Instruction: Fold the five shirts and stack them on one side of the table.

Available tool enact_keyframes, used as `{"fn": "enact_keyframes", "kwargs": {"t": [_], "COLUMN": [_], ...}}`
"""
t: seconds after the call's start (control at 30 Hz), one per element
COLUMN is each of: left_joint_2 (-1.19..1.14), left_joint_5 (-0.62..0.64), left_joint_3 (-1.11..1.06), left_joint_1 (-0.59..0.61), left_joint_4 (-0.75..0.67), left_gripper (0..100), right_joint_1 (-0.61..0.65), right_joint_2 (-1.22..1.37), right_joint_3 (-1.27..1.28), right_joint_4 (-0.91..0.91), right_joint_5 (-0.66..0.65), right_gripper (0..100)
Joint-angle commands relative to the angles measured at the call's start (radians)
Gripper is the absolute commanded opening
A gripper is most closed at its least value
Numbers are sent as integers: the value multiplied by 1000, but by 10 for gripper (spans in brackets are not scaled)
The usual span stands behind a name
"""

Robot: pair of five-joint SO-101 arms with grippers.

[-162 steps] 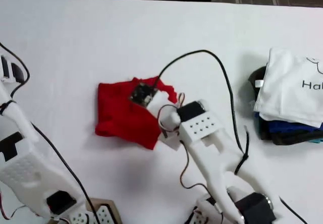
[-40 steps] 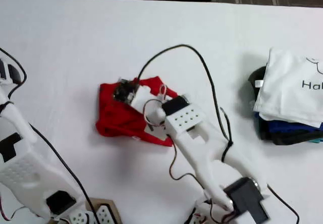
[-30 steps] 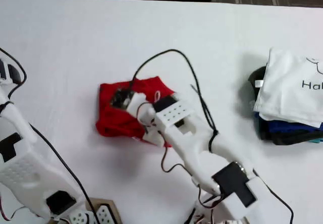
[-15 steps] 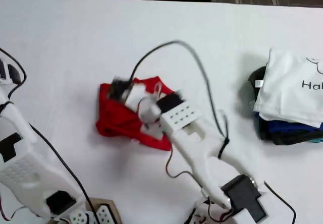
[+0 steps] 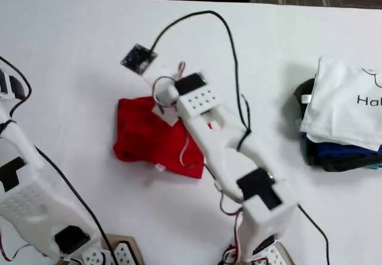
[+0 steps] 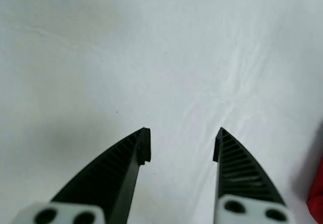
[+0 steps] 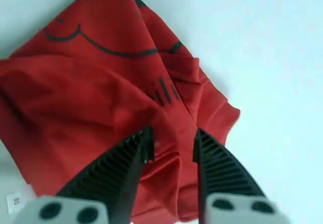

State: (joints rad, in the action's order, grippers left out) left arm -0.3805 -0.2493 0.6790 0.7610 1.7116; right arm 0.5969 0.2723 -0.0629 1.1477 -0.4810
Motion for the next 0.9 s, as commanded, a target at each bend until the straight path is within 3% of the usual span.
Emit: {"fn": "enact_keyframes", "kwargs": {"t": [0.0, 0.33, 0.5, 0.87], "left_joint_2": [6, 6, 6, 6], "left_joint_5": [0, 0, 0, 0], "left_joint_3": [2, 2, 2, 2], "left_joint_1": [6, 6, 6, 8], "left_joint_4": [-11, -12, -12, -12], "left_gripper": [226, 226, 226, 226], "right_joint_1": [15, 16, 16, 16], "right_joint_2": [54, 139, 134, -21], "right_joint_3": [-120, -143, -144, -130], "right_joint_4": [48, 71, 77, 196], "right_joint_5": [8, 3, 0, -2], "right_gripper": [138, 130, 18, 23]}}
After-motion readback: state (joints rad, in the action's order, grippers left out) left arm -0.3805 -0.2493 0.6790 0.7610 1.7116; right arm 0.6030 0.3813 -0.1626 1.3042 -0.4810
